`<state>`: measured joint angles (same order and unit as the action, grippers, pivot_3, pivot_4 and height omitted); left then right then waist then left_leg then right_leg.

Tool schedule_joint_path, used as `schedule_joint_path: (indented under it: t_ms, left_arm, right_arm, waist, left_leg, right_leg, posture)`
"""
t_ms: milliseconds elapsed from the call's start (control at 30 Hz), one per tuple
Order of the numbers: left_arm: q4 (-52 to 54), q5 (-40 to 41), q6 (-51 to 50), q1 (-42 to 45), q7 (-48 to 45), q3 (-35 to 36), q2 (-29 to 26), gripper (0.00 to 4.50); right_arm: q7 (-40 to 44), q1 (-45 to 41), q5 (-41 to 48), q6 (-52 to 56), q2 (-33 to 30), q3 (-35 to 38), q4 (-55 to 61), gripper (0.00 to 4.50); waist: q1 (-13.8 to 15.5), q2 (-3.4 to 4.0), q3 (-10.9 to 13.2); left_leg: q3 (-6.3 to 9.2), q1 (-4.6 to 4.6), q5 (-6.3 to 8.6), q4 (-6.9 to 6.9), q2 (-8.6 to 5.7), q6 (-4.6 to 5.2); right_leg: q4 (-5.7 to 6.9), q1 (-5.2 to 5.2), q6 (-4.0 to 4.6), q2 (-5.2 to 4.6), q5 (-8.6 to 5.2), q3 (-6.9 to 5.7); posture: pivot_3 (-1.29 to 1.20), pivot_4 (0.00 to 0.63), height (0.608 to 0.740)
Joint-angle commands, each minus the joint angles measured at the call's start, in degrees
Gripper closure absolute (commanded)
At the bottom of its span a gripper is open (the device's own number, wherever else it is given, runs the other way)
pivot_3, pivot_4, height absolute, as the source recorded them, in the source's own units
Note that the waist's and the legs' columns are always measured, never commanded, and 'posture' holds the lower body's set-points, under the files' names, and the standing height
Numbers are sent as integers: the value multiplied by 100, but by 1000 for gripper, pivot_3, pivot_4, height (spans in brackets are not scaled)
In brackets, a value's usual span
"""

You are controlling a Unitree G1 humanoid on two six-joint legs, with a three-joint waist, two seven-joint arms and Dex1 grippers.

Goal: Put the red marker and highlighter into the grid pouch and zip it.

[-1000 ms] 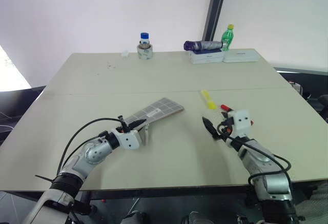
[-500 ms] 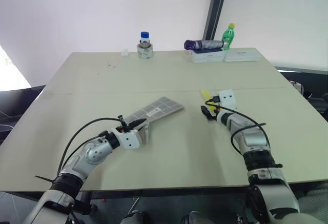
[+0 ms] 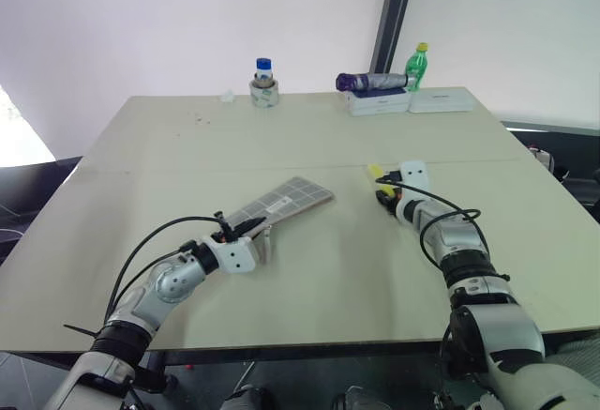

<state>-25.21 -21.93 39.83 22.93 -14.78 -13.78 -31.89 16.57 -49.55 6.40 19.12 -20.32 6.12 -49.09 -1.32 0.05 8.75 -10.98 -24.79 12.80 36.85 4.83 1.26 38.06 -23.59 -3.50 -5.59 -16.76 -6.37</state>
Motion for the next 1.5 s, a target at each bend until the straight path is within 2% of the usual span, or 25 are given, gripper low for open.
schedule_joint_path:
  t_ms: [33,133,233,367,533,733,1067,1267,1400,1500]
  left_arm:
    - [64,-21,-36,-112,-82,-15,-23,4500]
    - [94,-2,-58,-121,-88,-7,-23,4500]
    - [86,87,-75,-125,-107,32,-5,4500]
    - [117,741,-204,-124,-292,279,140,4500]
    - [112,1258,-208,-30,-761,329,194,4500]
    - [1,1292,-188,147,-930,301,293,4500]
    - [126,995,13,71,-1016,189,215,4500]
    - [292,609,202,60,-1059,48,64,4500]
    - [391,502,236,170,-1120,15,60,4500]
    - [537,594,316,241,-1279,-8,57,4500]
  right_arm:
    - [99,-117,2,-116,-22,46,-46,3586]
    - [714,165,200,29,-87,-8,614,3586]
    - [1963,979,418,-100,-364,-379,2095,3586]
    - [3086,1975,1250,718,-745,-434,4062,3586]
    - [3576,2580,1827,1203,-1074,-333,5120,3586]
    - [3418,2641,1551,1194,-1087,-651,5260,3586]
    - [3153,2201,1156,827,-820,-950,4791,3586]
    - [3427,1887,647,475,-833,-1602,4662,3586]
    - [3688,1494,90,-169,-834,-2157,4511,3586]
    - [3911,1250,-458,-1097,-929,-2568,4246,3586]
  waist:
    - [1,0,0]
    - [4,1,0]
    - [37,2,1]
    - [28,5,5]
    - [25,1,7]
    - [55,-3,10]
    - [47,-4,11]
    - [49,-4,11]
    - [37,-4,11]
    - [51,-4,11]
  left_leg:
    - [0,0,0,0,0,0]
    - [-1,0,0,-1,0,0]
    - [0,-4,1,-5,0,1]
    - [1,-16,4,-5,-2,5]
    - [14,-45,3,10,2,4]
    - [14,-60,3,16,-3,6]
    - [13,-64,2,17,-3,6]
    - [10,-65,2,17,-3,6]
    - [8,-67,1,20,-3,6]
    - [7,-67,1,20,-3,5]
  right_leg:
    - [0,0,0,0,0,0]
    - [0,-1,0,-1,0,1]
    - [-4,-2,-6,-2,-4,0]
    - [-6,-12,-9,-6,-5,1]
    - [-2,-40,-6,-5,-2,-1]
    - [-2,-51,-4,-1,-2,-2]
    - [1,-57,-5,2,-2,-3]
    - [3,-58,-5,2,-2,-3]
    - [6,-62,-5,3,-1,-2]
    - [7,-62,-5,3,-2,-3]
  posture:
    - [0,150,740]
    - [0,150,740]
    - [0,150,740]
    - [0,150,740]
    - [0,150,740]
    - [0,150,740]
    - [0,150,740]
    - [0,150,740]
    - [0,150,740]
    - [0,150,740]
